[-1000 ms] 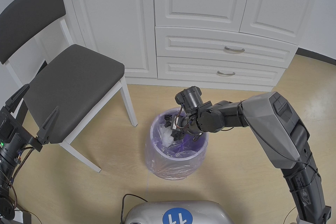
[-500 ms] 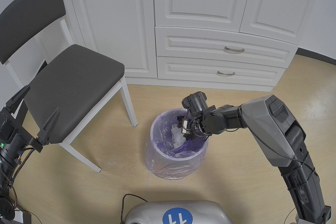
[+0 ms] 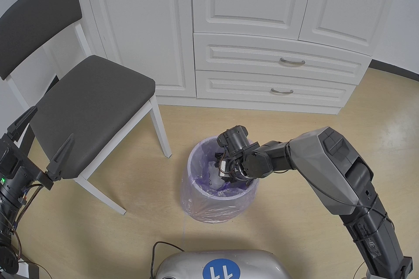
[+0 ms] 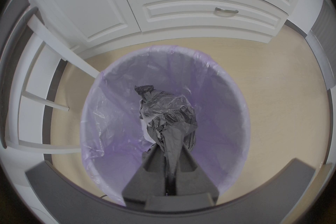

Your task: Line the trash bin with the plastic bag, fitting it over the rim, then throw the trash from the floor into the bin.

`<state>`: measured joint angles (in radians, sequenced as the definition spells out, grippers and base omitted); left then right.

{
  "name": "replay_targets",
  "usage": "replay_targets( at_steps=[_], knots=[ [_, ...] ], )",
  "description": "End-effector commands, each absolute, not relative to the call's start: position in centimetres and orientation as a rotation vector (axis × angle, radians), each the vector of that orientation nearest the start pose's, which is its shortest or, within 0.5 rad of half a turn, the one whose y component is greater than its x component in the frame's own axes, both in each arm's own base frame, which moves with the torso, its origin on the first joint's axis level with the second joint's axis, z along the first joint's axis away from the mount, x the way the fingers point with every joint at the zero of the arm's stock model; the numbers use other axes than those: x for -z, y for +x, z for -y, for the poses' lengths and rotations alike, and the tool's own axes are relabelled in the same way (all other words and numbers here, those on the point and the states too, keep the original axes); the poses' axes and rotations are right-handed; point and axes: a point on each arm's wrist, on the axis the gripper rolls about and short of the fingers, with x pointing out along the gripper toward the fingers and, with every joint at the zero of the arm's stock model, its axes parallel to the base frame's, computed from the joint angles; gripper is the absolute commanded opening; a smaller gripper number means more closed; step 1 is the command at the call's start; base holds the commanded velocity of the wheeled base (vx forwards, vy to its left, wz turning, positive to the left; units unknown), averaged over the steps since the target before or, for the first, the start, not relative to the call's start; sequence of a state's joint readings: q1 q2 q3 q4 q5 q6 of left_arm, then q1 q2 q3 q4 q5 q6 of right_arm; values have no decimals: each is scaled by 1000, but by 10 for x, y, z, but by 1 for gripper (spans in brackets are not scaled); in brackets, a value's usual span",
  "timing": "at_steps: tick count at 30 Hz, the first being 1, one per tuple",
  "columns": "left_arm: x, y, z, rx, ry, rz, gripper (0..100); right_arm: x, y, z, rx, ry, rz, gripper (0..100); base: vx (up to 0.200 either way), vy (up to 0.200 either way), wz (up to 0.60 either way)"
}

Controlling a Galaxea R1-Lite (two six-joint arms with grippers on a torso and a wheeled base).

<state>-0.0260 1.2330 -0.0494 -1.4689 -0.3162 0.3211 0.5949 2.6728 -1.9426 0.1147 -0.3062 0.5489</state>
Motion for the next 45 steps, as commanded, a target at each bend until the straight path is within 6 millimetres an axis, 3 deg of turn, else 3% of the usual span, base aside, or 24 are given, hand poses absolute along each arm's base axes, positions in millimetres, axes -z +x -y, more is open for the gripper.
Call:
replay_targets(
  at_steps=[1,9,10,19,30,33,36,41,42,43,44,45],
  knots=[
    [-178,134,10,291,358,336,100,11,427,-288,-57,133,-820,0,0,0,0],
    [-178,134,10,292,358,333,100,11,428,-288,-50,146,-820,0,0,0,0],
    [-178,134,10,292,358,335,100,11,428,-288,-50,146,-820,100,0,0,0],
    [-178,134,10,292,358,335,100,0,428,-288,-55,158,-801,100,0,0,0],
    [-177,134,10,292,358,332,100,-58,415,-284,-83,196,-736,100,0,0,0],
    [-178,135,11,292,355,334,100,-95,395,-275,-47,186,-683,100,0,0,0],
    [-179,133,10,289,349,339,100,-134,372,-253,7,187,-603,100,0,0,0],
    [-182,129,10,292,256,348,100,-202,311,-179,0,205,-460,100,0,0,0],
    [-182,129,10,292,256,348,100,-202,311,-179,0,205,-460,100,0,0,0],
    [-186,120,9,302,194,376,100,-219,278,-154,-3,192,-422,100,0,0,0],
    [-186,120,9,302,194,376,100,-219,278,-154,-3,192,-422,100,0,0,0],
    [-192,112,9,314,118,413,100,-240,241,-132,-18,210,-362,100,0,0,0]
  ],
)
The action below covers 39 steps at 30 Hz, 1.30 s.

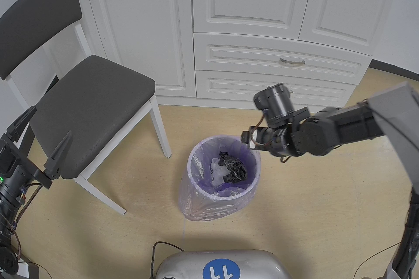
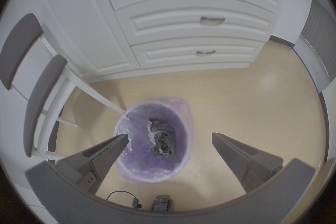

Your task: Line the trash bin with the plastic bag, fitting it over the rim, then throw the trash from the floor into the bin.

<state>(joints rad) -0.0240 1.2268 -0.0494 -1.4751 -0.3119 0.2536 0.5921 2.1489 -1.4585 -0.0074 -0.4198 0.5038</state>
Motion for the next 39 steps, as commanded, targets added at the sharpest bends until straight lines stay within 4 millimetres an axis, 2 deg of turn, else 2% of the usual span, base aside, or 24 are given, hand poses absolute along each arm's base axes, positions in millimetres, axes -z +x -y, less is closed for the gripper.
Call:
replay_targets(
  at_steps=[1,2,3,4,7,8,10,12,15,19,26,27,30,31,32,33,34,35,36,37,38,39],
  knots=[
    [-198,106,9,327,65,444,100,-252,215,-117,-29,228,-314,100,0,0,0],
    [-201,103,9,335,40,463,100,-258,201,-109,-33,239,-284,100,0,0,0],
    [-201,103,9,335,40,463,100,-258,201,-109,-33,239,-284,100,0,0,0],
    [-214,97,9,351,-17,520,100,-271,161,-84,-45,261,-202,100,0,0,0],
    [-222,97,6,331,-62,532,100,-273,119,-51,2,257,-109,100,0,0,0],
    [-222,97,5,328,-62,531,100,-273,118,-49,6,258,-105,100,0,0,0],
    [-220,101,-4,238,-46,488,100,-264,90,-21,117,252,-41,100,0,0,0],
    [-220,105,-11,176,-39,451,100,-255,80,-11,193,247,-27,100,0,0,0],
    [-221,106,-15,143,-43,406,100,-247,68,-3,232,260,18,100,0,0,0],
    [-223,98,-13,150,-68,389,100,-241,35,4,258,252,186,100,0,0,0],
    [-232,56,-4,205,-118,411,100,-231,-26,12,302,224,398,100,0,0,0],
    [-232,55,-3,206,-118,411,100,-231,-27,12,303,224,399,100,0,0,0],
    [-250,18,5,220,-113,413,100,-212,-57,14,361,190,422,100,0,0,0],
    [-250,17,5,220,-113,413,100,-212,-57,14,362,189,422,100,0,0,0],
    [-262,-3,9,221,-115,405,100,-203,-70,14,374,167,428,100,0,0,0],
    [-263,-4,9,221,-117,405,100,-203,-71,14,375,165,431,100,0,0,0],
    [-271,-26,14,224,-116,404,100,-198,-77,12,398,147,439,100,0,0,0],
    [-271,-26,14,224,-116,404,100,-198,-77,12,398,147,439,100,0,0,0],
    [-273,-51,18,233,-123,390,100,-195,-84,10,404,143,466,100,0,0,0],
    [-273,-54,19,234,-121,390,100,-194,-86,10,403,144,474,100,0,0,0],
    [-272,-68,22,235,-120,390,100,-191,-87,9,399,142,479,100,0,0,0],
    [-272,-74,23,237,-118,394,100,-190,-86,9,403,146,478,100,0,0,0]
  ],
)
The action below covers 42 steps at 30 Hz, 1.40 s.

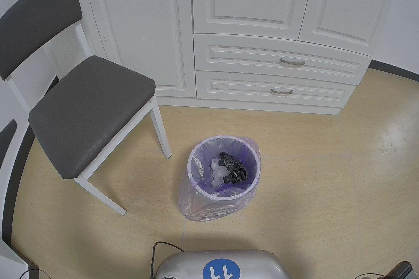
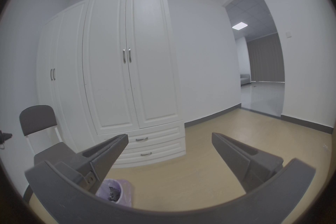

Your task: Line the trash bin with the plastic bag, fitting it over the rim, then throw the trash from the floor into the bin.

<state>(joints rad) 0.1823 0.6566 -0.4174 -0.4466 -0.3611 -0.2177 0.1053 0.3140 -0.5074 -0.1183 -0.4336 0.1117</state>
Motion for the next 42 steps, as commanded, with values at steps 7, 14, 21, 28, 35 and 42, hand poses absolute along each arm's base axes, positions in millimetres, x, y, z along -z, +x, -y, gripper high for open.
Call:
replay_targets(
  at_steps=[7,14,21,28,35,42],
  knots=[
    [-259,-109,27,271,-119,404,100,-188,-85,10,424,158,476,100,0,0,0],
    [-230,-124,13,364,-105,301,100,-163,-65,9,420,131,374,100,0,0,0],
    [-197,-107,8,276,3,243,100,-133,-42,9,421,118,368,100,0,0,0],
    [-138,-57,7,325,36,117,100,-120,-34,8,340,123,457,100,0,0,0],
    [-82,-24,0,5,118,46,100,-116,-33,8,336,100,412,100,0,0,0],
    [-81,-24,-2,-96,77,27,100,-94,-26,8,340,105,192,100,0,0,0]
  ],
)
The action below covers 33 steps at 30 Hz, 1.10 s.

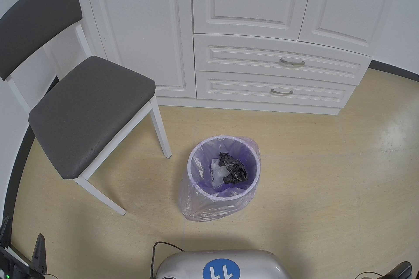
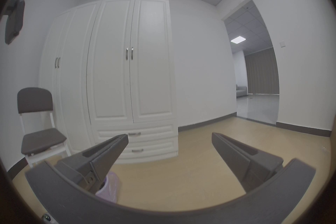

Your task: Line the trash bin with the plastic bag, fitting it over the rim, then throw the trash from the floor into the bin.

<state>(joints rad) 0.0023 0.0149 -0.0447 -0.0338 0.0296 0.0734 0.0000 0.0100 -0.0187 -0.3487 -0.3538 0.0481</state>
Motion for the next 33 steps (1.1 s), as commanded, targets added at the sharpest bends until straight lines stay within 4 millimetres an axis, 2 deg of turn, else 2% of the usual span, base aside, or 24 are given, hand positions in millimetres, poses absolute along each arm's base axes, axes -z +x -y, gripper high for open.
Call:
replay_targets(
  at_steps=[1,2,5,17,31,33],
  knots=[
    [-81,-24,-2,-95,77,27,100,-93,-26,8,341,104,182,100,0,0,0],
    [-81,-24,-2,-75,74,28,100,-86,-25,8,344,94,120,100,0,0,0],
    [-82,-24,-1,-35,72,26,100,-83,-24,7,325,93,82,100,0,0,0],
    [-82,-25,-1,-40,61,5,100,-83,-24,3,152,60,69,100,0,0,0],
    [-82,-26,-1,-35,37,-4,100,-83,-23,3,138,49,74,100,0,0,0],
    [-82,-26,-1,-24,45,-4,100,-82,-23,1,55,42,66,100,0,0,0]
  ],
)
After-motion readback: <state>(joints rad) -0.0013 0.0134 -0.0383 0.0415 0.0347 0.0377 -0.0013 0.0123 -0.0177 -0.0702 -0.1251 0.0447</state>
